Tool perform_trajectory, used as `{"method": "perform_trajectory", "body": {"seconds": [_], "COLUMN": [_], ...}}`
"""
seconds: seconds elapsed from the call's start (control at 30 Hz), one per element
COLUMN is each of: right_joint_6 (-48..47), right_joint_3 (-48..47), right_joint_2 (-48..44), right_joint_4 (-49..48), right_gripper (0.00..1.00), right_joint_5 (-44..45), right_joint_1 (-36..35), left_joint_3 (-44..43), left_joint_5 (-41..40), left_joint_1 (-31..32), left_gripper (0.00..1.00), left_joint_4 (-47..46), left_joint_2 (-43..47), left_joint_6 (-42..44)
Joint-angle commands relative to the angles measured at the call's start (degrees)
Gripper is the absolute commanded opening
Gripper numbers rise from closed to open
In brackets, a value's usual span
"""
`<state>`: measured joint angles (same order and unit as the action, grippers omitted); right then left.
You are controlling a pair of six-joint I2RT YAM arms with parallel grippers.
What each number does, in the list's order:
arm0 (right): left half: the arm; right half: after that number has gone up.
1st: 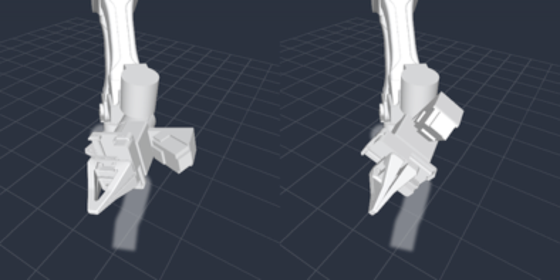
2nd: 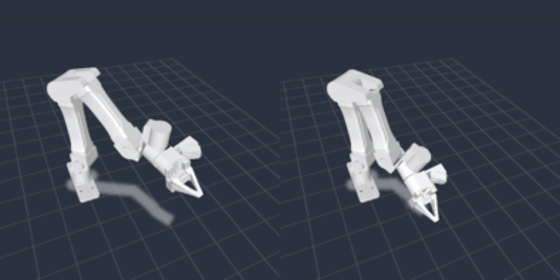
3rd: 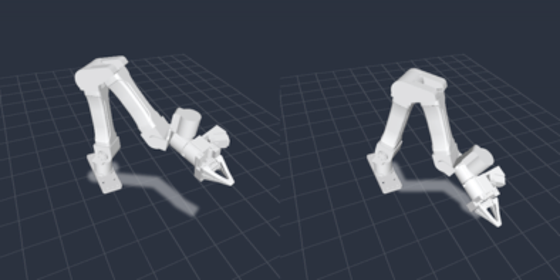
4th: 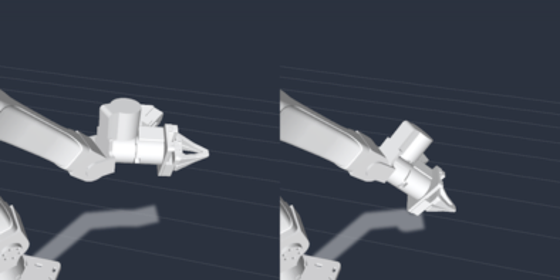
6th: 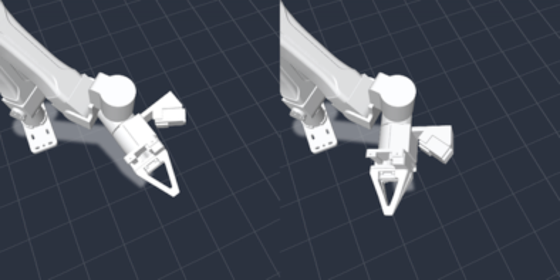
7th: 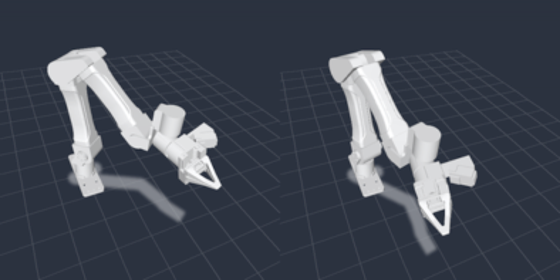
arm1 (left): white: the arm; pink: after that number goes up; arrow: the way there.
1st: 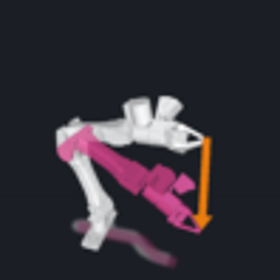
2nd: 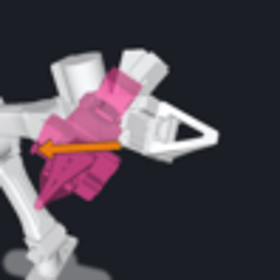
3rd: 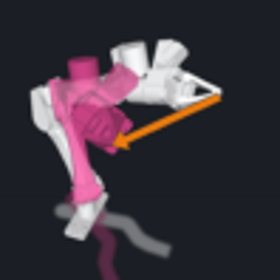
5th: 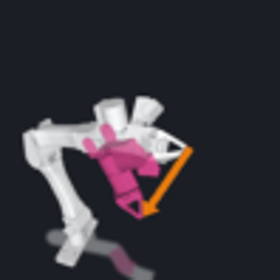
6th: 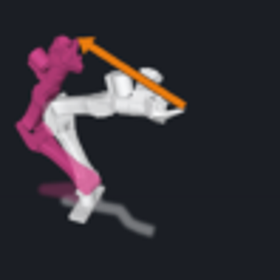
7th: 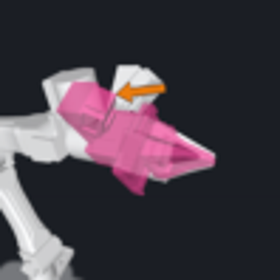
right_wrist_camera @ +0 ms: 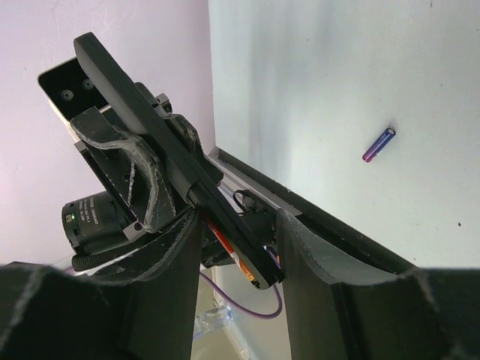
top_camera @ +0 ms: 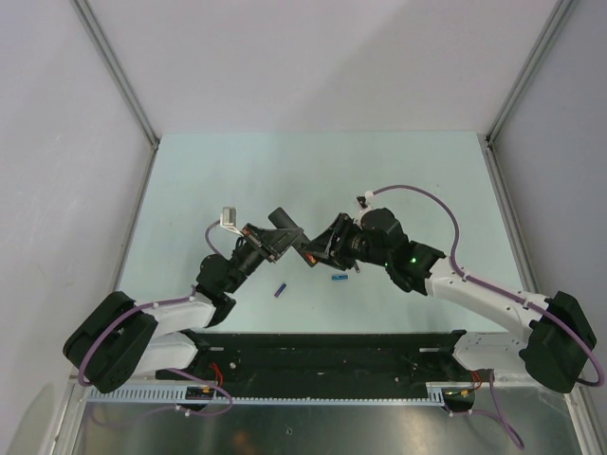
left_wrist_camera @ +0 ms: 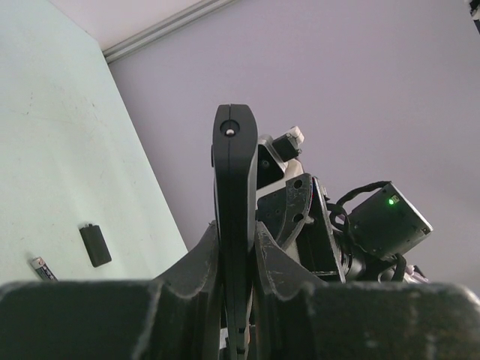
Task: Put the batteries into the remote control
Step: Load the battery into the remote control.
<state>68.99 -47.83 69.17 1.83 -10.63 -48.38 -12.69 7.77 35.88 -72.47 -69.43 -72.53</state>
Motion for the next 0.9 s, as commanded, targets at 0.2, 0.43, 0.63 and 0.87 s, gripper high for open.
{"method": "perform_trajectory", "body": {"seconds": [0.2, 0.43, 0.63, 0.87], "right_joint_6": [-2.02, -5.7, -15.1, -21.88], "right_joint_3": [-0.77, -2.0, -2.7, -2.7], "right_joint_2": [-1.84, -4.04, -8.34, -8.79], "right_joint_4": [2.31, 3.88, 9.33, 10.31], "right_gripper": [0.68, 0.78, 0.79, 0.77], "right_joint_5": [0.18, -2.2, -3.25, -8.17], "right_joint_1": [-0.93, -0.14, 1.36, 1.8], "left_joint_3": [-0.67, 0.47, -2.94, -6.38], "left_joint_5": [-0.65, 1.54, 17.4, 29.14], "left_joint_1": [-0.02, -0.37, -5.63, -6.52], "left_gripper": [0.0, 0.0, 0.0, 0.0], "left_joint_4": [-10.06, -9.98, -10.06, -14.72], "left_joint_2": [1.4, 0.7, -5.53, -13.63], "left_joint_6": [-0.15, -1.2, -8.93, -14.83]}}
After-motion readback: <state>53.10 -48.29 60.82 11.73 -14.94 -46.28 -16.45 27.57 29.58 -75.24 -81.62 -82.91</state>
